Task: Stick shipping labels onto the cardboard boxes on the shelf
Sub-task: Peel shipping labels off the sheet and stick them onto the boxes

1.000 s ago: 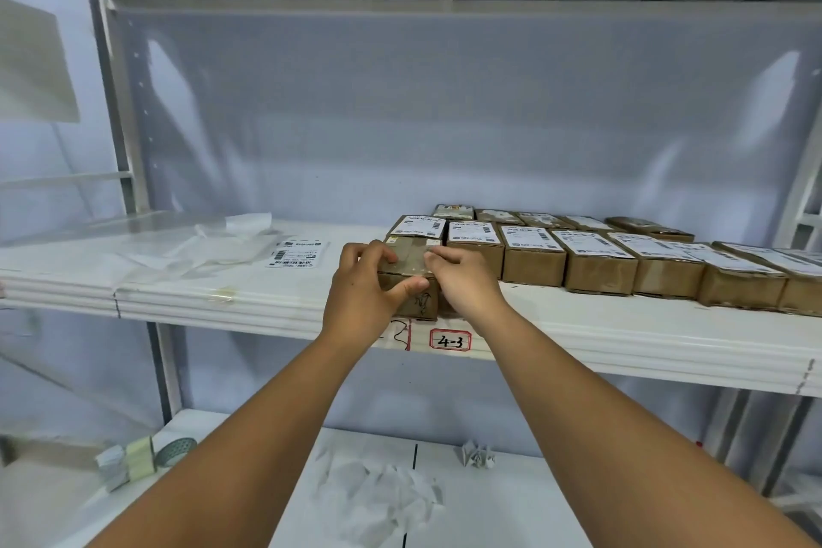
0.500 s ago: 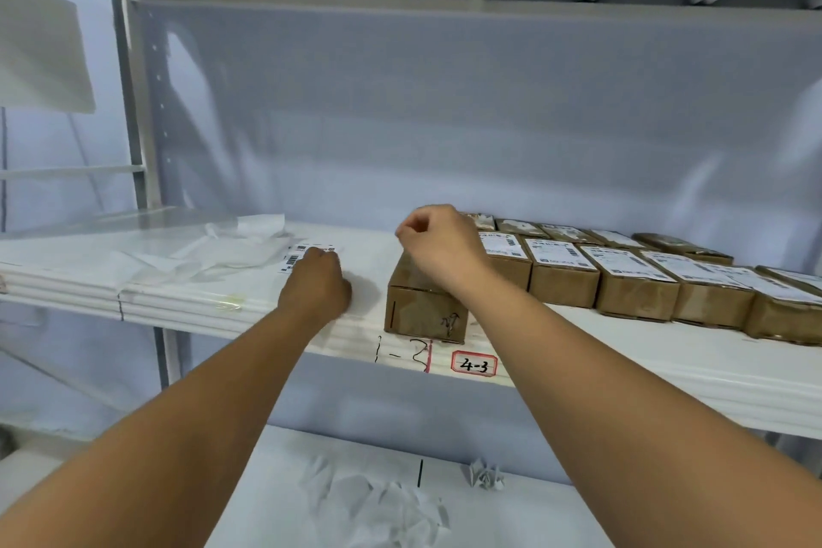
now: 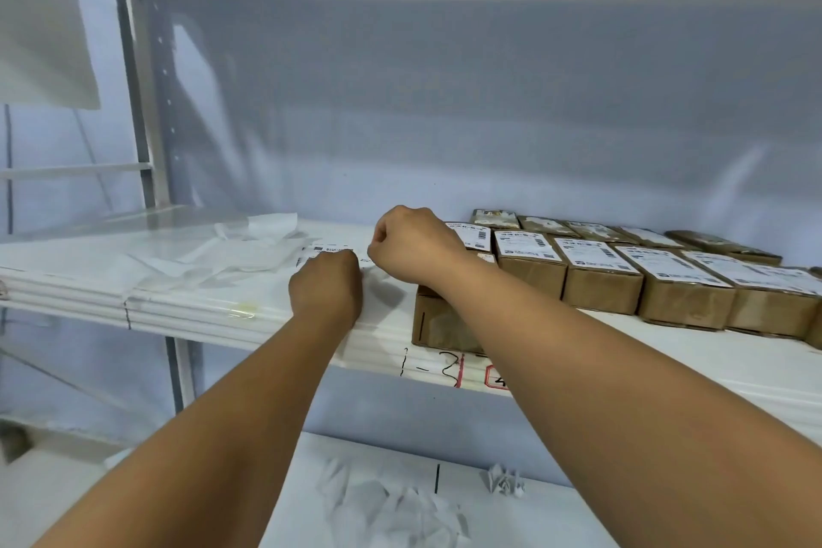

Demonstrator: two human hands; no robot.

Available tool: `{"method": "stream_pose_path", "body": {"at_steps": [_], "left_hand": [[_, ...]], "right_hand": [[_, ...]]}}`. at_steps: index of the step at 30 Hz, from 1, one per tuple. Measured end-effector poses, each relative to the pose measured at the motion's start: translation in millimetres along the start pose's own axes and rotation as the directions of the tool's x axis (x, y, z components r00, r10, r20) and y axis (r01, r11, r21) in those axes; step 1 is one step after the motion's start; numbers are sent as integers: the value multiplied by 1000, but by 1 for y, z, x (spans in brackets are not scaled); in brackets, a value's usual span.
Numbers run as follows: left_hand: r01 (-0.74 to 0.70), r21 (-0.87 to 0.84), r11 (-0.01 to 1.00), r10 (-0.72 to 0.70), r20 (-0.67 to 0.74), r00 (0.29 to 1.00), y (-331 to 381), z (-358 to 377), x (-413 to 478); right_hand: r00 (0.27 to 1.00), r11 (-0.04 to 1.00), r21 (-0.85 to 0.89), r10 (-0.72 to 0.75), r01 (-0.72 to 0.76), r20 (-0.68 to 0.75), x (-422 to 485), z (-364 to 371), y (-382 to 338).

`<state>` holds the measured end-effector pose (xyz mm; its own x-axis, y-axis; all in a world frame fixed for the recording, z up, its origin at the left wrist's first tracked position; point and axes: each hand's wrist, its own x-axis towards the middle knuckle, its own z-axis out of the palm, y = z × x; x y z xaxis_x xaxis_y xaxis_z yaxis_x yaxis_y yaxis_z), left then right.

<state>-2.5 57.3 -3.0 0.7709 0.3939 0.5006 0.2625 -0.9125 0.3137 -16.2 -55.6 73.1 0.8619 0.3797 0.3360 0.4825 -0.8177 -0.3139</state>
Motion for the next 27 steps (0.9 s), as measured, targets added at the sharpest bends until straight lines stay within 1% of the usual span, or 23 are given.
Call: {"method": "stream_pose_path", "body": {"at_steps": [2,4,7,8,9,10,11,12,13,14,15,16,17,19,22,25,27], "left_hand": [[11,-93,996,-16,-50,999,-3,-1,-3],[59,-267,962,-85,-86,993,-7,-5,-7],[76,-534,842,-189,-159,969,-11,-17,-15],[57,-617,785,-213,-182,960,-9,-24,-19],[22,-702,712,-227,-199,953,-7,-30,-23],[-18,-785,619,-227,-201,953,-4,-36,-27],[-51,-855,516,-215,-187,958,2,-45,-32],[-63,-905,420,-193,-157,969,8,-52,-38],[-66,-940,336,-160,-126,979,15,-60,-43],[-69,-960,273,-123,-106,987,21,-65,-48],[-80,-965,249,-81,-104,991,27,-70,-51],[-101,-963,250,-38,-114,993,31,-75,-54],[-121,-958,261,4,-124,992,34,-79,-56],[-137,-951,278,57,-126,990,39,-85,-60],[-121,-945,303,79,-102,992,44,-91,-66],[-63,-967,247,97,-40,994,49,-92,-73],[-57,-963,265,106,-29,994,52,-90,-76]], "right_hand": [[1000,999,32,19,-19,-15,-2,1,3],[997,990,132,59,-53,-44,-3,0,7],[981,931,342,171,-130,-92,-8,-5,12],[972,882,448,214,-148,-100,-10,-9,14],[962,801,575,260,-170,-78,-13,-13,15],[955,688,697,296,-200,-18,-17,-17,16],[953,573,789,300,-223,52,-21,-21,16],[956,490,841,273,-231,104,-25,-24,16],[964,437,871,230,-224,133,-29,-26,16],[973,398,895,185,-202,137,-33,-27,15],[980,361,916,154,-174,125,-36,-28,14],[984,325,935,146,-145,102,-40,-31,13],[984,289,950,159,-121,77,-44,-33,13],[972,227,970,231,-83,29,-50,-41,16],[948,89,995,319,-48,17,-60,-52,24],[919,-28,1000,394,-5,15,-70,-57,30],[893,-88,995,449,56,-11,-75,-59,36]]}}
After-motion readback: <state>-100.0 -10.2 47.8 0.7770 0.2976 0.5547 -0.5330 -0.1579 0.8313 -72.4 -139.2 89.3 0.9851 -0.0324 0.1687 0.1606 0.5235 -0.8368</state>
